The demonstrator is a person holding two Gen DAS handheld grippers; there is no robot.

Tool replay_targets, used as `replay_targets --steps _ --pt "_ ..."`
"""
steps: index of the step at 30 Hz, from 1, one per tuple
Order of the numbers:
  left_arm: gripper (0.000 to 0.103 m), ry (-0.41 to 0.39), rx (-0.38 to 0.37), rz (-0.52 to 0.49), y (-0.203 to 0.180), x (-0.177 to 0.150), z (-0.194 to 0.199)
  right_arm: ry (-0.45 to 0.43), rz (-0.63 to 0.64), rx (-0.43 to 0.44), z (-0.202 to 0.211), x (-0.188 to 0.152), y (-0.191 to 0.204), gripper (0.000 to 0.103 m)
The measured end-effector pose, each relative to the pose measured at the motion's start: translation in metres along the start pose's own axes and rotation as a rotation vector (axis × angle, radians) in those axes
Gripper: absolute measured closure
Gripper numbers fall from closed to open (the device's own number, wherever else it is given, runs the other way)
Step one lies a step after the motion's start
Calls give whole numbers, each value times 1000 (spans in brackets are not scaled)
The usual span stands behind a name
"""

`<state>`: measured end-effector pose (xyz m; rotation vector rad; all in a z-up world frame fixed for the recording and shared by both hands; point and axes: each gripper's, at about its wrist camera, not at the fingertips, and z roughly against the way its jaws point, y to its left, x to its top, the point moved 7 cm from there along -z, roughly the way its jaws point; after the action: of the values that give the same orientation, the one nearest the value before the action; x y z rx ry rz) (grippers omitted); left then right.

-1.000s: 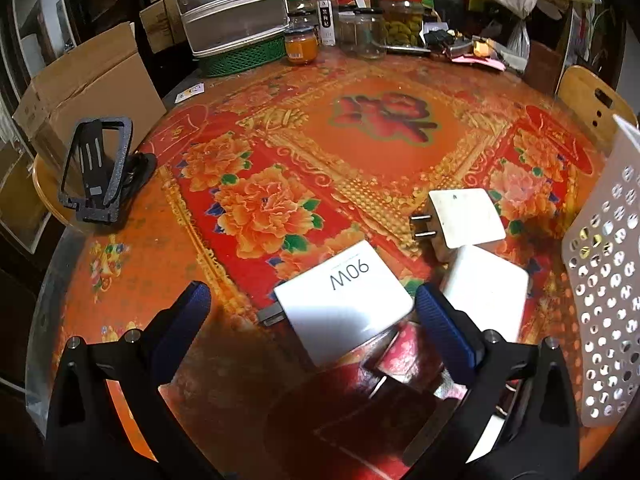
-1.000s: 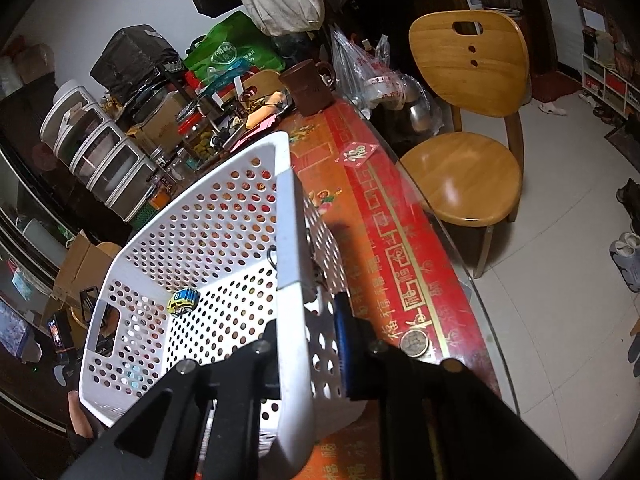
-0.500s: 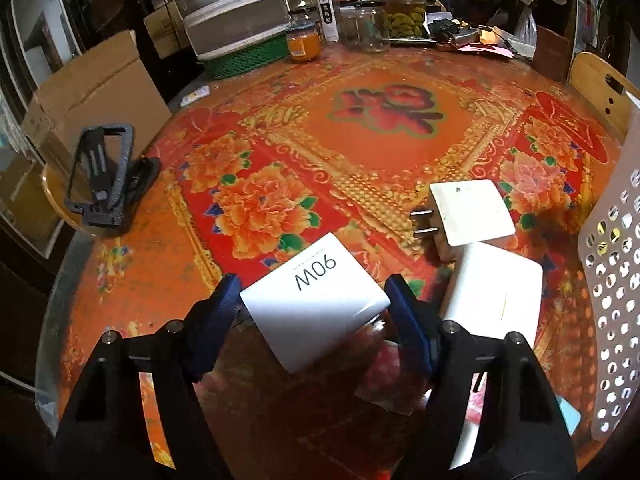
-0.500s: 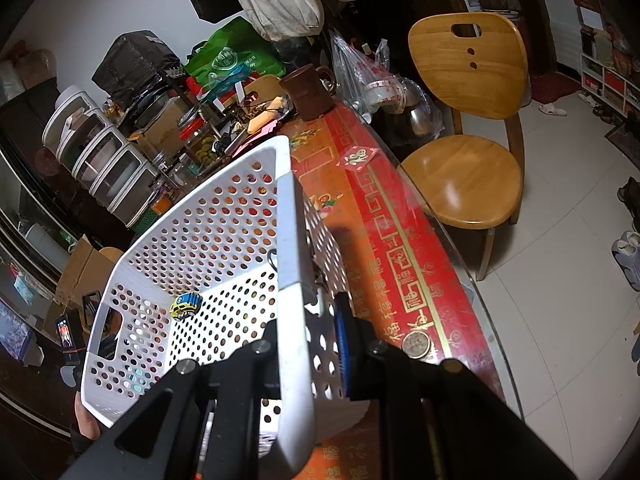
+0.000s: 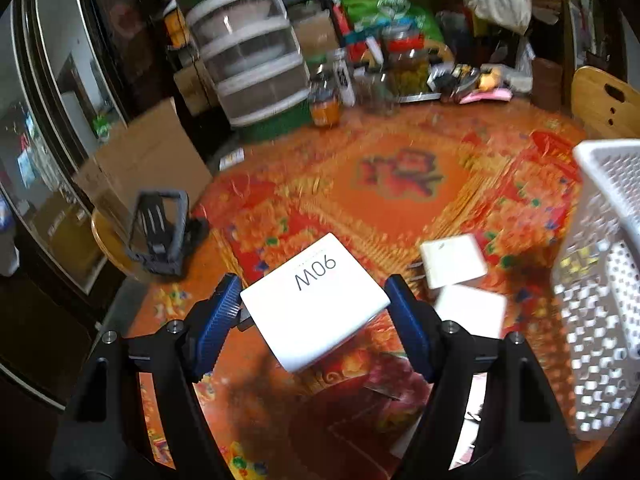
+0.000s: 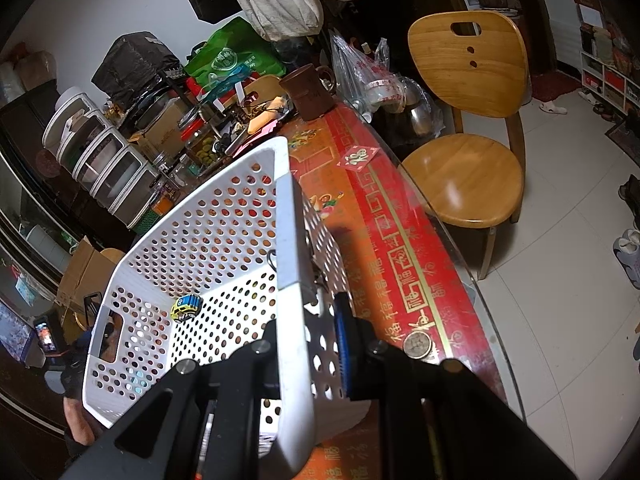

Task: Organize rigid objects
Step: 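Lower the large white charger into the basket and open the left tool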

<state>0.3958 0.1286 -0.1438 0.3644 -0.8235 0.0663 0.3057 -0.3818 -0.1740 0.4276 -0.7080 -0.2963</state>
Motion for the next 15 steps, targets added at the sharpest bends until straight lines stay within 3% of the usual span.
replay_targets --steps 5,15 --pt "31 -79 -41 -32 -16 23 53 1 -3 -1 -1 0 0 89" --pt "31 -186 -235 -126 -81 55 157 1 -1 -2 -2 2 -2 89"
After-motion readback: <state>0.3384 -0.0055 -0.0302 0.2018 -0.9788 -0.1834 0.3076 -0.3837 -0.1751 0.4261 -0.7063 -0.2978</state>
